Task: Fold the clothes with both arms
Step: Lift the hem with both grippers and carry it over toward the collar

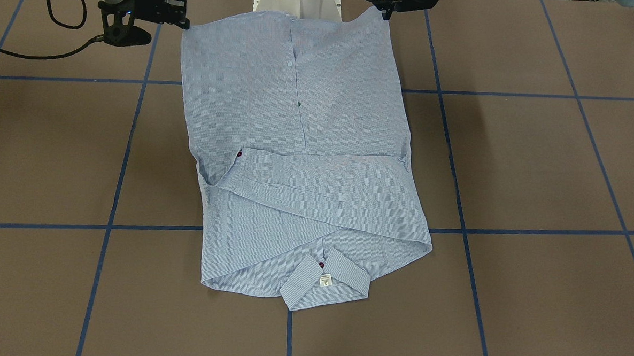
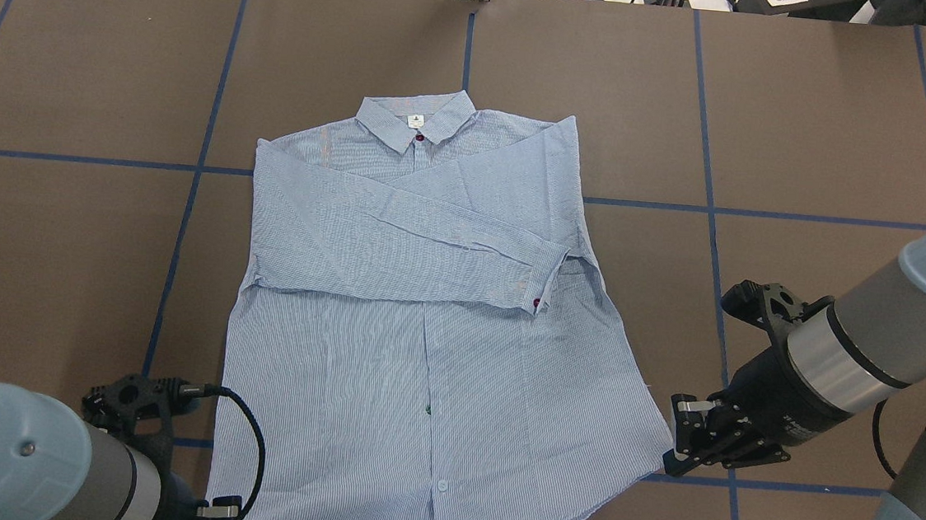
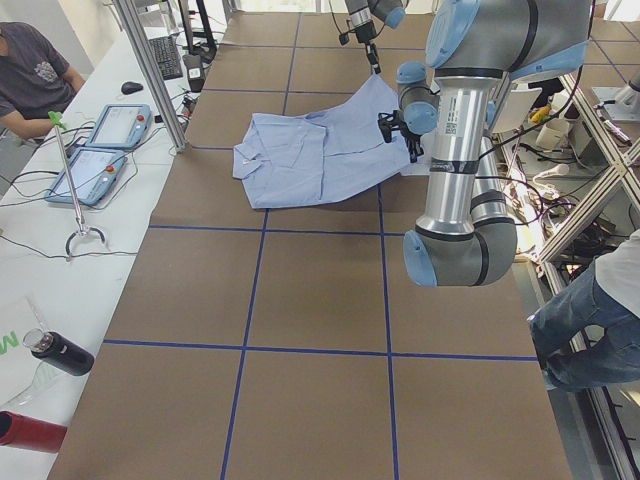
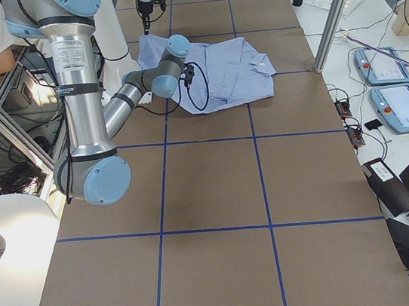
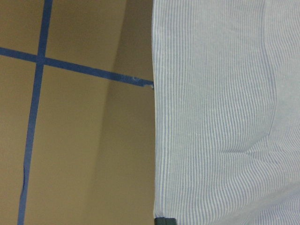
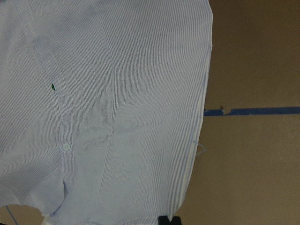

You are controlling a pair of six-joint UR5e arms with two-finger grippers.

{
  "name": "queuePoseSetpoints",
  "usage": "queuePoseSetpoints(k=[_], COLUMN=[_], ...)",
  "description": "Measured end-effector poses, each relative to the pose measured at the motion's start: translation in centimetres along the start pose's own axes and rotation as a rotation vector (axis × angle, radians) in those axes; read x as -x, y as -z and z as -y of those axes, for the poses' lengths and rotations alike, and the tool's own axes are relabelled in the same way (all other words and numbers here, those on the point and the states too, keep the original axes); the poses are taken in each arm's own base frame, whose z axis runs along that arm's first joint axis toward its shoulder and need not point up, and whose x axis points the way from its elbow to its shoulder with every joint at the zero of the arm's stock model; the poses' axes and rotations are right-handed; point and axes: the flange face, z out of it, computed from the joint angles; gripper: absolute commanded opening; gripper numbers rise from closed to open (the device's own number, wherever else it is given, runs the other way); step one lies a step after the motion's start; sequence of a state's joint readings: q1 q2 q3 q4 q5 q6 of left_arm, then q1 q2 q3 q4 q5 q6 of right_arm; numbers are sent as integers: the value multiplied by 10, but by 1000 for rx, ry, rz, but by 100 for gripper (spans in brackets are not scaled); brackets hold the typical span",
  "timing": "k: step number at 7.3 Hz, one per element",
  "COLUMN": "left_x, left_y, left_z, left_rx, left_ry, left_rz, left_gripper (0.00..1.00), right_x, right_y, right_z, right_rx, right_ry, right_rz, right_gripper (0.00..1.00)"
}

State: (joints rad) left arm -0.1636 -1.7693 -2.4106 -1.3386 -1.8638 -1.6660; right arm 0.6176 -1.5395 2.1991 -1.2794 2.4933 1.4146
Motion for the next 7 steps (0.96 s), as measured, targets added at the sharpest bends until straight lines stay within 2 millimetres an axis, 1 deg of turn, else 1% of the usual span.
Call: queuePoseSetpoints(k=[1, 2, 4, 5, 6, 7], left_x=[-3, -3, 2, 7, 12, 15], left_y=[8, 22, 53, 59, 62, 64], left_z=[28, 64, 135, 160, 177, 188], left_rx=[-48, -102, -160, -176, -190, -199], left_ry=[-12, -15, -9, 5, 24, 41], left_rz=[-11, -24, -43, -39, -34, -30], left_gripper=[0, 0, 0, 0, 0, 0], right_x=[-1, 3, 20, 26, 29, 31], right_y=[8, 18, 32, 35, 37, 41], right_z=[20, 44, 91, 107, 120, 131], right_rx=[-38, -80, -150, -179, -202, -220], right_ry=[2, 1, -14, -23, -32, -41], right_rz=[6, 17, 34, 34, 31, 31], right_gripper=[0, 0, 0, 0, 0, 0])
